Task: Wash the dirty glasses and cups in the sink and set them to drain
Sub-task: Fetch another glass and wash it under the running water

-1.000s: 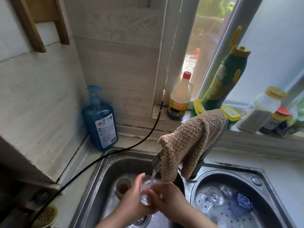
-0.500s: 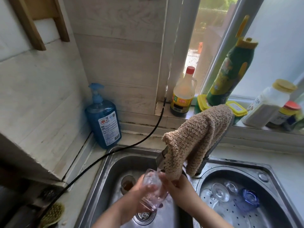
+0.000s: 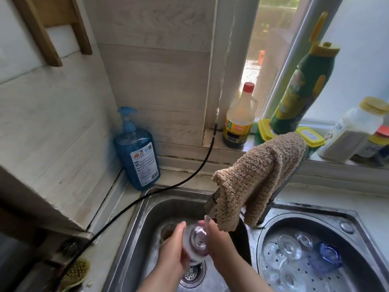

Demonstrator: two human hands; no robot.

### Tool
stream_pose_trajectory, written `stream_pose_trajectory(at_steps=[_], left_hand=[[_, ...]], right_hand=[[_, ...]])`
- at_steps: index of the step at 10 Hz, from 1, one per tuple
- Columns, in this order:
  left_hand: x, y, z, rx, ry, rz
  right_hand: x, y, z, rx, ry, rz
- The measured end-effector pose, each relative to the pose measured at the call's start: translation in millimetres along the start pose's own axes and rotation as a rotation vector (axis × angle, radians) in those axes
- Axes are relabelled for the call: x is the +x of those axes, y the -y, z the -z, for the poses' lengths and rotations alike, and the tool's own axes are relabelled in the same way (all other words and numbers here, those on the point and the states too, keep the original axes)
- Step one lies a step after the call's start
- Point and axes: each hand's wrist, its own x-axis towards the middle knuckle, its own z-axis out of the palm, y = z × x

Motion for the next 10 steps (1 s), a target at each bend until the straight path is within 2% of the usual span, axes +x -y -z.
stream_pose_trajectory(at_steps=[1, 2, 3, 4, 5, 6, 7, 8, 9, 10], left_hand=[[11.3, 4.0, -10.3, -0.078, -0.157, -0.031], [3.2, 9.1, -23.6, -0.031, -0.219, -0.108], [-10.1, 11.9, -31.9, 0.079, -0.243, -0.196], [-12.7, 11.6, -32.9, 0.132, -0.252, -0.257], [-13.6, 12.4, -33.4, 0.109, -0.245, -0.29], [-15.7, 12.1, -31.7, 0.187, -0.227, -0.4], [-21.8, 10.8, -28.6, 0.379, -0.183, -0.613], [-25.2, 5.3, -26.8, 0.483, -0.08, -0.752], [-21.4, 0.7, -26.3, 0.495, -0.068, -0.738], [-20.4, 0.0, -26.0, 0.531, -0.193, -0.716]], right_hand=[[-25.5, 15.1, -1.2, -0.273, -0.111, 0.203], [-29.5, 19.3, 0.1, -0.027, -0.202, 0.124], [-18.7, 4.8, 13.1, 0.101, -0.101, -0.018], [-24.7, -14.1, 23.8, -0.266, -0.418, 0.061], [-32.5, 14.5, 4.2, -0.415, -0.301, 0.203], [-35.9, 35.2, 0.5, -0.307, -0.164, 0.394], [-22.0, 25.3, 3.5, -0.333, -0.296, 0.434], [-32.7, 37.0, 29.1, -0.837, -0.616, 0.15], [-38.7, 23.5, 31.3, 0.078, -0.39, 0.029], [-41.4, 31.7, 4.1, -0.136, -0.103, 0.066]])
